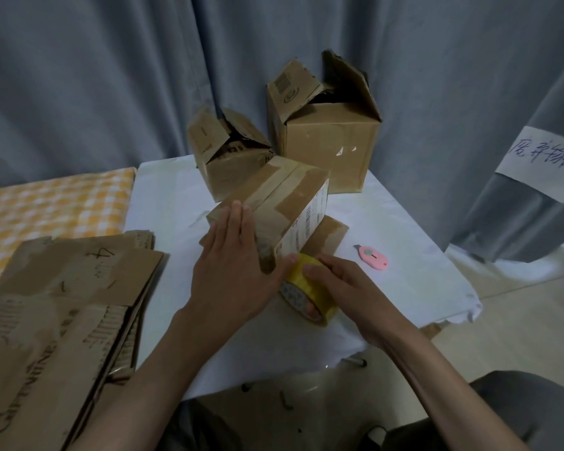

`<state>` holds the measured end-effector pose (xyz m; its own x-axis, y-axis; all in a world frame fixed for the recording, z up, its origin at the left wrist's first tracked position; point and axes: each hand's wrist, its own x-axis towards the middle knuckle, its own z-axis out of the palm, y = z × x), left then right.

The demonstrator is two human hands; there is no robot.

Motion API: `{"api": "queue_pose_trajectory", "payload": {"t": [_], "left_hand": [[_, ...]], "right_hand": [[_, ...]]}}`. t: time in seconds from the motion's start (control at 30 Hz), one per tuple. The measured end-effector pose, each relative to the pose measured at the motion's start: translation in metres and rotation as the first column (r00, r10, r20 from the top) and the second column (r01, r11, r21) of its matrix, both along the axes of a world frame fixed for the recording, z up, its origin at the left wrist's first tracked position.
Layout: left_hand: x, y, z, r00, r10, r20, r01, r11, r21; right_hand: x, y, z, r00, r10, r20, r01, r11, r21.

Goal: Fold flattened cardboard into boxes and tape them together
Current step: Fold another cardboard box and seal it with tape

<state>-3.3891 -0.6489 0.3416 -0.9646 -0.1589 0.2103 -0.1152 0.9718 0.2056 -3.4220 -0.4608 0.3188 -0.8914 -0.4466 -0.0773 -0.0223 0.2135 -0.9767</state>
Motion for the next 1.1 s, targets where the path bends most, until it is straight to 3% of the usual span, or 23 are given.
{"api": "queue_pose_trajectory", "payload": {"t": [0.17, 0.23, 0.3, 0.4, 0.47, 0.53, 0.7, 0.8, 0.83, 0.9, 1.1], "left_hand": [[-0.001, 0.000, 0.000, 1.000, -0.002, -0.018, 0.002, 1.000, 0.003], [-0.002, 0.000, 0.000, 1.000, -0.005, -0.023, 0.005, 1.000, -0.006], [-0.002, 0.001, 0.000, 1.000, -0.007, -0.023, 0.007, 1.000, -0.001], [-0.002, 0.002, 0.001, 1.000, -0.005, -0.021, 0.006, 1.000, 0.023], [-0.002, 0.001, 0.001, 1.000, -0.002, -0.020, 0.003, 0.999, 0.038], [-0.002, 0.000, -0.001, 1.000, 0.003, -0.022, -0.002, 0.999, 0.043], [-0.003, 0.000, -0.004, 0.999, -0.001, -0.036, 0.002, 0.999, 0.046], [-0.002, 0.000, -0.006, 0.999, 0.017, -0.034, -0.014, 0.996, 0.086], [-0.002, 0.001, -0.006, 0.999, 0.023, -0.032, -0.020, 0.995, 0.096], [-0.003, 0.002, -0.005, 0.999, 0.031, -0.032, -0.027, 0.994, 0.104], [-0.002, 0.005, -0.003, 1.000, 0.030, -0.003, -0.030, 0.991, 0.131]], "right_hand": [[0.000, 0.011, 0.012, 0.997, 0.060, 0.037, -0.060, 0.998, -0.003], [-0.015, 0.022, 0.015, 0.999, -0.042, 0.007, 0.041, 0.999, 0.010], [-0.040, 0.033, 0.013, 0.975, -0.187, -0.119, 0.199, 0.976, 0.090], [-0.077, 0.048, 0.006, 0.929, -0.203, -0.310, 0.337, 0.809, 0.482], [-0.091, 0.052, -0.006, 0.951, -0.124, -0.284, 0.298, 0.615, 0.730], [-0.093, 0.052, -0.012, 0.949, -0.104, -0.298, 0.307, 0.527, 0.793], [-0.081, 0.054, -0.010, 0.897, -0.138, -0.421, 0.413, 0.605, 0.681], [-0.071, 0.045, 0.007, 0.844, -0.209, -0.494, 0.404, 0.854, 0.328], [-0.067, 0.039, 0.015, 0.848, -0.210, -0.486, 0.324, 0.932, 0.163], [-0.059, 0.030, 0.027, 0.855, -0.145, -0.499, 0.149, 0.988, -0.032], [-0.048, 0.008, 0.030, 0.723, 0.116, -0.681, -0.136, 0.990, 0.025]]}}
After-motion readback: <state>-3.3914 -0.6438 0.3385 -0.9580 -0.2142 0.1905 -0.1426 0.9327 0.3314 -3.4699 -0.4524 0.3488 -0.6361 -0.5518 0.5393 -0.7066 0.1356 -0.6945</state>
